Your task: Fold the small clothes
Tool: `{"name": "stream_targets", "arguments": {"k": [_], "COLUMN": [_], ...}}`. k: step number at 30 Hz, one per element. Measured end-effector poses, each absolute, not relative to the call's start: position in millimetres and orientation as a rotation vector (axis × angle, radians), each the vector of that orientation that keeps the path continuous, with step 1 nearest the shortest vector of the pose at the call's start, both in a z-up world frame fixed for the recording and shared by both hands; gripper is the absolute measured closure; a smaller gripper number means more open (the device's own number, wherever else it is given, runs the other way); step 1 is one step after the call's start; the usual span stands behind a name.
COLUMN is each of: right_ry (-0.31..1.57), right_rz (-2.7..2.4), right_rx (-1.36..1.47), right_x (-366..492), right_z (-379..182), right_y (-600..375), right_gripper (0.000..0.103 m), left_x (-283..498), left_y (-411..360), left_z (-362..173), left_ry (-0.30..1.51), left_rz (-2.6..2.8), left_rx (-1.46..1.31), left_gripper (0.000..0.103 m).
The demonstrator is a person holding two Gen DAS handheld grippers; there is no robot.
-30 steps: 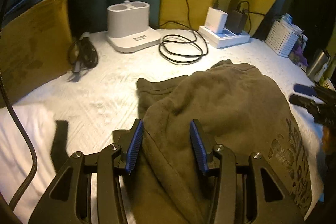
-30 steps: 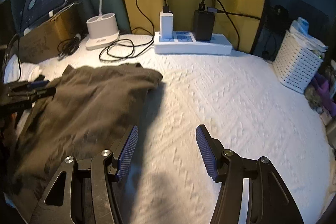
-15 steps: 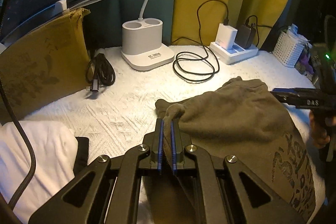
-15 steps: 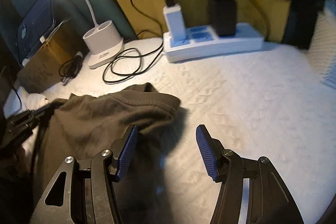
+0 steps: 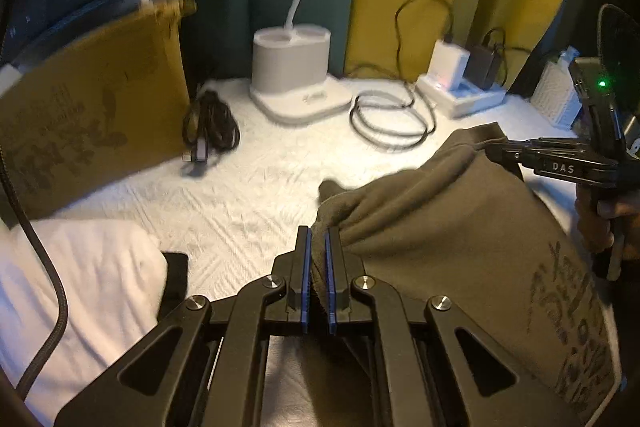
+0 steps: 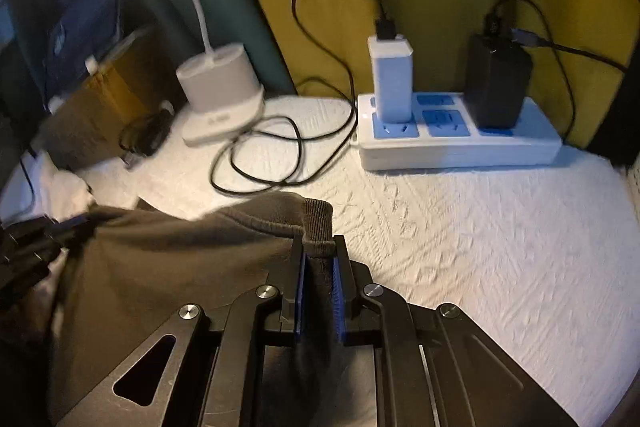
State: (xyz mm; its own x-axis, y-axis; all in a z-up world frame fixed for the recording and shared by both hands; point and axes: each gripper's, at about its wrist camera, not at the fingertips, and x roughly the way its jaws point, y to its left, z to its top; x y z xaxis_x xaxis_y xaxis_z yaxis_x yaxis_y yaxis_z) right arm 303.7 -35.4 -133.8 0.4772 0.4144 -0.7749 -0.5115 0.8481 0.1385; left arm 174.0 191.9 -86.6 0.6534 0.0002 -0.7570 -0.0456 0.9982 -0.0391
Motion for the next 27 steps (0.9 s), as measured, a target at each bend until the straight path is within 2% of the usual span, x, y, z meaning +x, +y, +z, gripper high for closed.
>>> {"name": "stream_targets", "arguments": {"k": [4, 6, 9, 11, 12, 13, 14, 21, 25, 27], "right_ry": [0.923, 0.929, 0.932, 0.926, 0.922, 0.915, 0.91, 0.878, 0.866, 0.866], "right_rz": [0.54, 0.531, 0.487, 0.455, 0.441, 0.43, 0.426, 0.418, 0.424, 0.432], "right_rx": [-0.182, -0.193, -0.203, -0.194, -0.188, -0.18, -0.172, -0.178, -0.183, -0.184], "right_x": [307.5, 308.0, 307.1, 303.8, 301.6, 299.5, 296.8, 266.4, 249.9, 243.7], "right_z": [-148.9, -147.9, -144.1, -140.8, -138.0, -135.1, -131.7, -108.3, -101.2, -100.1], "right_y": [-30.1, -30.2, -33.9, -40.0, -44.3, -48.0, -52.2, -62.5, -59.3, -60.6], "right_gripper": [0.09, 0.084, 0.068, 0.046, 0.042, 0.04, 0.04, 0.04, 0.04, 0.04], "left_x": [178.7, 178.6, 173.1, 167.4, 164.0, 160.3, 156.0, 144.6, 145.5, 146.8], "left_y": [192.9, 195.7, 195.9, 195.9, 196.3, 196.5, 196.4, 189.3, 184.0, 184.0], "left_z": [-97.6, -94.4, -84.6, -78.6, -76.4, -74.5, -72.6, -76.3, -84.6, -89.3], "left_ry": [0.897, 0.902, 0.891, 0.879, 0.876, 0.87, 0.862, 0.886, 0.909, 0.921], "left_rz": [0.035, 0.047, 0.047, 0.043, 0.041, 0.037, 0.031, 0.005, -0.016, -0.013], "left_rx": [-0.055, -0.075, -0.086, -0.091, -0.097, -0.108, -0.123, -0.162, -0.181, -0.189], "left_gripper": [0.097, 0.093, 0.092, 0.083, 0.064, 0.043, 0.037, 0.035, 0.023, 0.021]}}
